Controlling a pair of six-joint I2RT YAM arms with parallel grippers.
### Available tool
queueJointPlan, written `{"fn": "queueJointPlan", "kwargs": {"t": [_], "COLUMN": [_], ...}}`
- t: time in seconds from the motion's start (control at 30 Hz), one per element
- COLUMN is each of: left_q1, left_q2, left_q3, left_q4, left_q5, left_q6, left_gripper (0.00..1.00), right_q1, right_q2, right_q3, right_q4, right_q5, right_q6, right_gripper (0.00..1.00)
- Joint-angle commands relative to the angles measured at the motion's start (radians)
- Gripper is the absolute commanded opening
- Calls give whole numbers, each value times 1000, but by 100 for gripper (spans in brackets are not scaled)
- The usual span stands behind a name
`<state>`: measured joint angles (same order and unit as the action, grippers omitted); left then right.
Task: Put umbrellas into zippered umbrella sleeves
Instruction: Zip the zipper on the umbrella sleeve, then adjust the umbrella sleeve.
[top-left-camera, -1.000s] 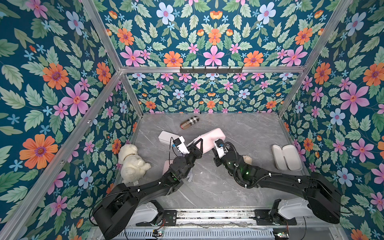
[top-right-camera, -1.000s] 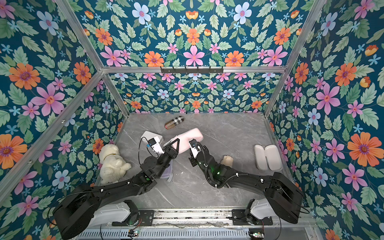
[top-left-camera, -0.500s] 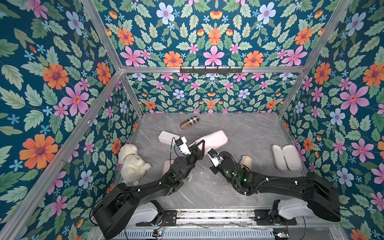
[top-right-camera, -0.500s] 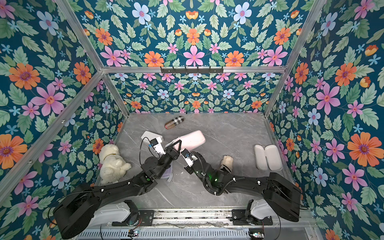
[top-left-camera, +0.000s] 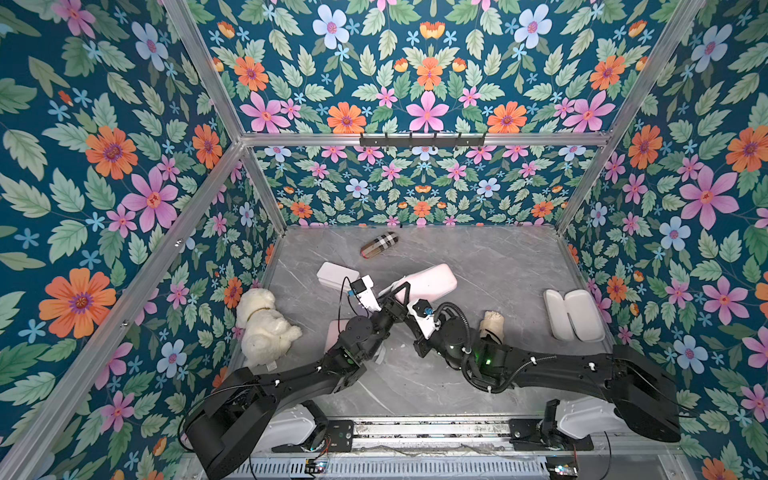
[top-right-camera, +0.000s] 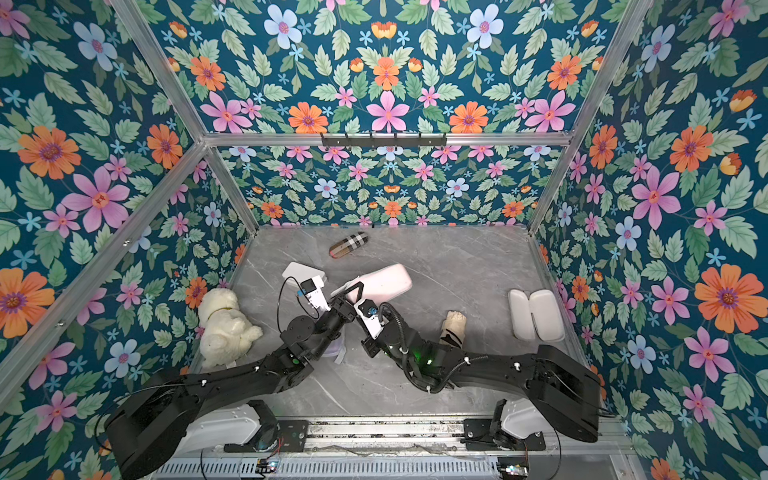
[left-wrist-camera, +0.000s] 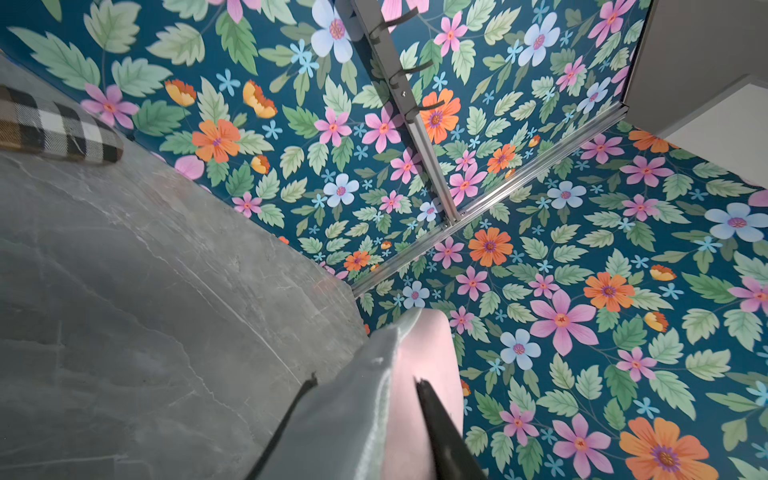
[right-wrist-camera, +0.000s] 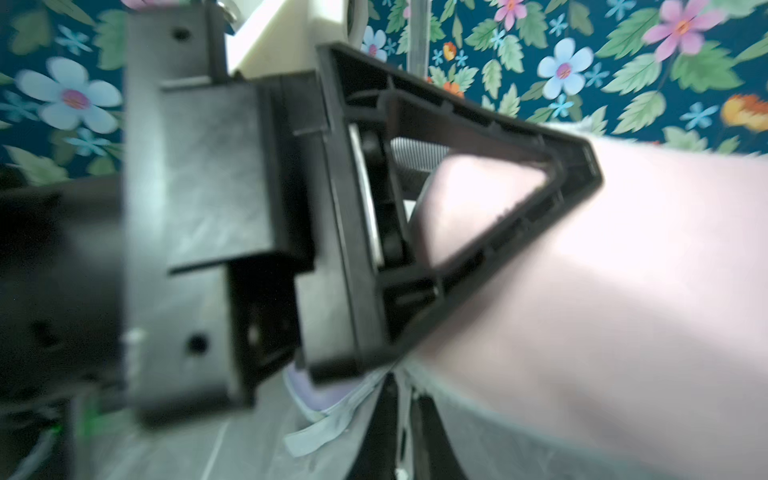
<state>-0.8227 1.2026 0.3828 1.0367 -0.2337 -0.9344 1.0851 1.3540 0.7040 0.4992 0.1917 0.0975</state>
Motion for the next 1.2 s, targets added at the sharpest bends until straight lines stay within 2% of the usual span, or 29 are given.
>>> {"fn": "queueJointPlan", "kwargs": {"t": [0.0, 0.13, 0.27, 0.43, 0.67, 0.73, 0.8, 0.87, 0.97, 1.07, 1.17], "left_q1": [3, 4, 2, -15, -57, -62, -65, -65, -55, 0, 124], "left_q2": [-13, -7, 26, 89, 137, 146, 170, 188, 150, 37, -82], "left_q3": [-14, -36, -29, -31, -30, -21, 0, 2, -27, -33, -9], "left_q4": [49, 87, 110, 196, 289, 281, 267, 270, 222, 13, -258], "left_q5": [-48, -60, -44, -47, -80, -82, -59, -40, -6, 103, 291], "left_q6": [0, -25, -53, -117, -148, -152, -156, -165, -153, -99, -17], "left_gripper": [0, 0, 0, 4, 7, 7, 9, 17, 41, 62, 73], "right_q1": [-83, -227, -295, -303, -306, -306, -307, -313, -353, -438, -556], "right_q2": [-69, -186, -245, -171, -26, 9, 52, 81, 98, 95, 78], "right_q3": [-16, -110, -140, -112, -92, -85, -79, -63, -71, -109, -114], "right_q4": [-147, -142, -58, 111, 268, 306, 396, 443, 465, 496, 466], "right_q5": [-182, -291, -330, -347, -330, -316, -304, -321, -374, -488, -706], "right_q6": [278, 535, 697, 830, 969, 1008, 1026, 1024, 1022, 1010, 992], "right_gripper": [47, 57, 65, 70, 69, 68, 62, 53, 33, 20, 17]}}
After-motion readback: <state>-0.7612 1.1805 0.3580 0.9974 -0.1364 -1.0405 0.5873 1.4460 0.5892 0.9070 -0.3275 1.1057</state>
